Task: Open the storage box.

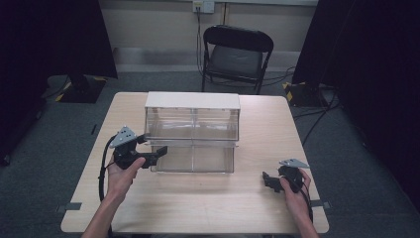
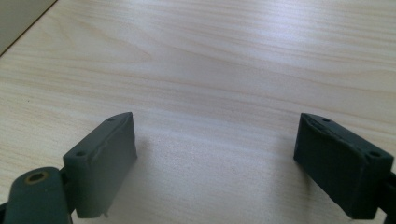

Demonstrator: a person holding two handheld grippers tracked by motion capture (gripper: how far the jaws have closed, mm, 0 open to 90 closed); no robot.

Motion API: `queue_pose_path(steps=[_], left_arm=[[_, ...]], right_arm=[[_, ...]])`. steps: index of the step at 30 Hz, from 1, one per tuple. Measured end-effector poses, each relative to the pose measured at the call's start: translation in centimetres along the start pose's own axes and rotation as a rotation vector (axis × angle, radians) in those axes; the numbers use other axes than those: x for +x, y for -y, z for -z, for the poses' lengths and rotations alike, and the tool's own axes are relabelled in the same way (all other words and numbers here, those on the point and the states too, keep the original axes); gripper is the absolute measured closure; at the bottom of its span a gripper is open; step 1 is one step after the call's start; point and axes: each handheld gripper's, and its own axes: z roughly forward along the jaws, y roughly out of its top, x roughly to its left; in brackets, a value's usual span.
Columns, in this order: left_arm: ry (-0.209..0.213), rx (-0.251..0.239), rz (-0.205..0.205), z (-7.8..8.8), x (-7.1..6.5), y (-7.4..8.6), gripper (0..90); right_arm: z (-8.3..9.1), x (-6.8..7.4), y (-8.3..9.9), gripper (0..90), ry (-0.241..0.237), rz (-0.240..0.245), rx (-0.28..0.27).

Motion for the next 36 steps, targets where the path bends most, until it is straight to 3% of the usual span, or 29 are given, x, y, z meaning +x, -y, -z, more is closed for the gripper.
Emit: queue_pose_path(steps=[36], left_arm=[[0.002,0.012,0.003,0.04,0.03,-0.14,16.4]], right_arm=[[0.00,0.00,0.00,12.2,0.000,0.001,0.000]])
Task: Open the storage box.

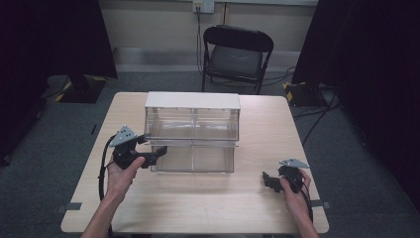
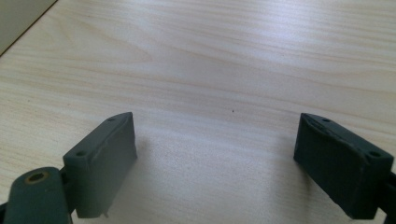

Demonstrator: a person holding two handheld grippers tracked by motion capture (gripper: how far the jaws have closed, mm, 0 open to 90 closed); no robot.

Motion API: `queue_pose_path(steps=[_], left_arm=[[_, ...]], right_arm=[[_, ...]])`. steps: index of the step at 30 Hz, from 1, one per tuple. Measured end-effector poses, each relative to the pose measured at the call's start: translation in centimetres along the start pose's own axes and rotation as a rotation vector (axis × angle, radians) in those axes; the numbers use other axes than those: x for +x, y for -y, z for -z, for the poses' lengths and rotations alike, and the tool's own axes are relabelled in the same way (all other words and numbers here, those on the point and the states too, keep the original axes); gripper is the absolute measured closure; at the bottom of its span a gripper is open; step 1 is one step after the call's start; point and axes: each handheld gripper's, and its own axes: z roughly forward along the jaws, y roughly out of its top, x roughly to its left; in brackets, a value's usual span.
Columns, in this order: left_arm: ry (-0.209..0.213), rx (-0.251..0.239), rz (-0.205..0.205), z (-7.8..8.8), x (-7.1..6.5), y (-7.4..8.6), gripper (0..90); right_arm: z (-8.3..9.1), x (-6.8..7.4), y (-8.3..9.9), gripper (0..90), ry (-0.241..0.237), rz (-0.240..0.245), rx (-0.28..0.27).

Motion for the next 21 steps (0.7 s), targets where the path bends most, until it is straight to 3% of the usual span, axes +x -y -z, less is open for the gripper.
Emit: queue_pose_path(steps=[21], left_arm=[[0.004,0.007,-0.011,0.09,0.08,-0.12,16.9]], right_arm=[[0.00,0.00,0.00,12.2,0.000,0.000,0.000]])
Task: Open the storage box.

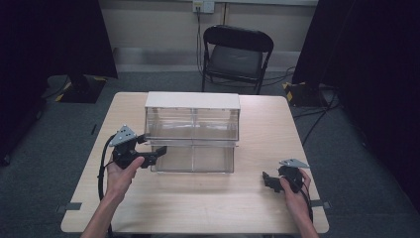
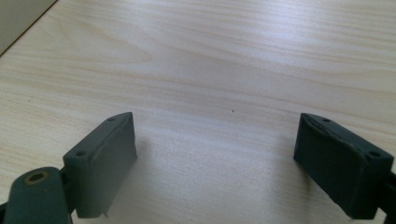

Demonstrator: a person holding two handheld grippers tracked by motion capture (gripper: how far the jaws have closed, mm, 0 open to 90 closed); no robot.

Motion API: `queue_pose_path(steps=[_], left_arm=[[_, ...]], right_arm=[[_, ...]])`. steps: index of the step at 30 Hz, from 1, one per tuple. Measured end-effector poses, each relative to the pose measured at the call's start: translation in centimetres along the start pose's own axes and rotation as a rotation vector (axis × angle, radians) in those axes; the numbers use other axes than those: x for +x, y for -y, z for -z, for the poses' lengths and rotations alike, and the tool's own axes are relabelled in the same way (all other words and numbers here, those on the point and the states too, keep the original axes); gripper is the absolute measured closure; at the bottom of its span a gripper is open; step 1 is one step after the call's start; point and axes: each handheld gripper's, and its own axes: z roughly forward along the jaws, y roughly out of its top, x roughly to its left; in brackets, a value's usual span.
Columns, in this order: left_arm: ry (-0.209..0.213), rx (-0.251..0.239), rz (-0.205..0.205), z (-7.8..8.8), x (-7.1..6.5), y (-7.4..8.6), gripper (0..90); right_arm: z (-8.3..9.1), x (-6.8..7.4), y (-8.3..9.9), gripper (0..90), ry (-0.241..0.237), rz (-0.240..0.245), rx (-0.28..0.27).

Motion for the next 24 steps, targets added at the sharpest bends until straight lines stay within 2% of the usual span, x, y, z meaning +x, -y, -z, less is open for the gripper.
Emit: queue_pose_path(steps=[24], left_arm=[[-0.001,0.008,0.000,0.01,0.02,-0.08,16.7]], right_arm=[[0.00,0.00,0.00,12.2,0.000,0.000,0.000]])
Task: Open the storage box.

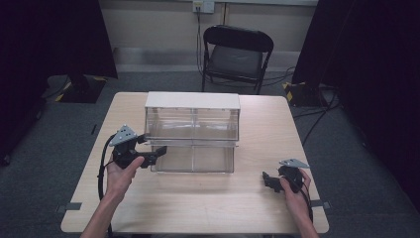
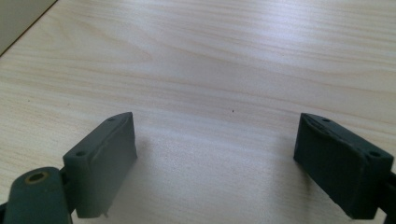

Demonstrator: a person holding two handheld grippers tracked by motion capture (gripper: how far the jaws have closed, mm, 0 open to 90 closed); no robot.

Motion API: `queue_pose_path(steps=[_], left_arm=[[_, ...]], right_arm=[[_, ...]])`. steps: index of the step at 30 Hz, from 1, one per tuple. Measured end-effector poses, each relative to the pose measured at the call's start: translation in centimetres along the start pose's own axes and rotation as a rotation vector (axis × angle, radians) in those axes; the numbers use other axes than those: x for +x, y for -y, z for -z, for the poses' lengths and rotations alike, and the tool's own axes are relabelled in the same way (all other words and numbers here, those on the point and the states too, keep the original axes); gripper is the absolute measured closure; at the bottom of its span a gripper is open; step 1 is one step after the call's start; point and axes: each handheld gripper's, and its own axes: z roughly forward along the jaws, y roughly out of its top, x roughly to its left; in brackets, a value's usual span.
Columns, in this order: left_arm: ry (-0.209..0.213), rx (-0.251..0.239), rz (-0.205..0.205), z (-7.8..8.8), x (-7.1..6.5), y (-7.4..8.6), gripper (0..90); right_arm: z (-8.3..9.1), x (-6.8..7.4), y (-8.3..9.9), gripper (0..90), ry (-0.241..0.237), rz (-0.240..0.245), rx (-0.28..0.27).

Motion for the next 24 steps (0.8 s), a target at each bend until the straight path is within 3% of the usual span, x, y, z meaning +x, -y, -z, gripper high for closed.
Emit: queue_pose_path(steps=[24], left_arm=[[0.004,-0.007,0.005,-0.06,0.01,0.02,16.5]], right_arm=[[0.00,0.00,0.00,12.2,0.000,0.000,0.000]])
